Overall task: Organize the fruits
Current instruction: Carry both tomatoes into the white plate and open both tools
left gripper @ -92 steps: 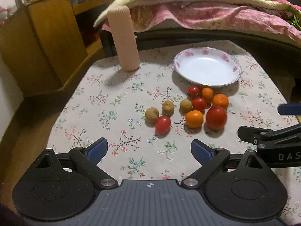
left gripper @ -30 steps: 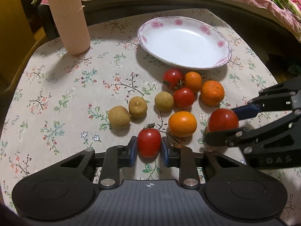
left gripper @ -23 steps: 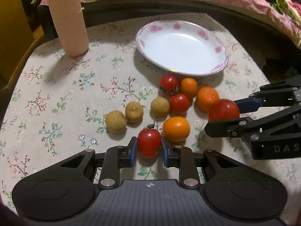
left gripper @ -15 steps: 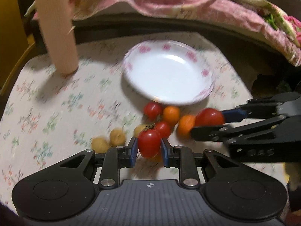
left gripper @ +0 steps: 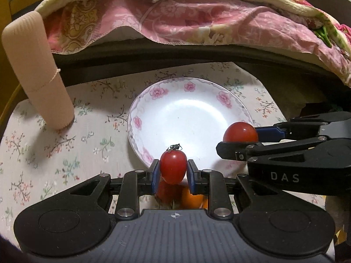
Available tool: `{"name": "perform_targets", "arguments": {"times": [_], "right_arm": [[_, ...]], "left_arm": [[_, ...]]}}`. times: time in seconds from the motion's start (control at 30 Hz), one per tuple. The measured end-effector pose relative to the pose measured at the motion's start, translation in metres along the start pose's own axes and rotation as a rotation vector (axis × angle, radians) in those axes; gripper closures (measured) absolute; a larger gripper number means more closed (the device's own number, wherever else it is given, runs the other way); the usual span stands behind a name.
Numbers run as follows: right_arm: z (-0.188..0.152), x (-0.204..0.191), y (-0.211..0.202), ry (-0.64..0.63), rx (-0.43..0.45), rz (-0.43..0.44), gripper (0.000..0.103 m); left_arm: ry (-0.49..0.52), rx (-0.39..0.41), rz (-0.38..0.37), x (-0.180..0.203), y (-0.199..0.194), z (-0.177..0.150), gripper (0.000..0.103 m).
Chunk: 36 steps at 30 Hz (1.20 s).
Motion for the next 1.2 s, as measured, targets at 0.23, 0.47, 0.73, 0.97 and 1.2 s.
{"name": "perform_targets", "arguments": {"times": [0.23, 0.47, 0.73, 0.97, 1.2], "right_arm": [[0.005, 0.01, 0.016, 0.0, -0.028, -0.017, 0.061], [0.003, 0.015, 0.02, 0.001, -0.037, -0.018, 0.06], [0.004, 0.014, 0.019, 0.0, -0.036, -0.028, 0.06], [0.005, 0.013, 0.018, -0.002, -0.039, -0.034, 0.059], [0.008, 0.011, 0.006, -0.014, 0.005, -0.032, 0.057]], "left_arm": [[0.028, -0.003, 0.024, 0.002, 0.011, 0.003, 0.071], [0.023, -0.006, 0.021, 0.003, 0.012, 0.004, 0.07], [0.012, -0.007, 0.02, 0.003, 0.011, 0.004, 0.066], [-0.004, 0.001, 0.016, 0.0, 0.003, 0.002, 0.054], [-0.023, 0.025, 0.012, -0.007, -0.007, 0.002, 0.044]]}}
Point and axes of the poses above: each gripper's, at about its wrist camera, not at the fingertips, and y roughly the way its jaws point, x to its right, z to its top, the point moved 1 cm from there along y, roughly the way its jaws point, and after that the axes turned 12 degrees about -x, right-handed, at the moved point
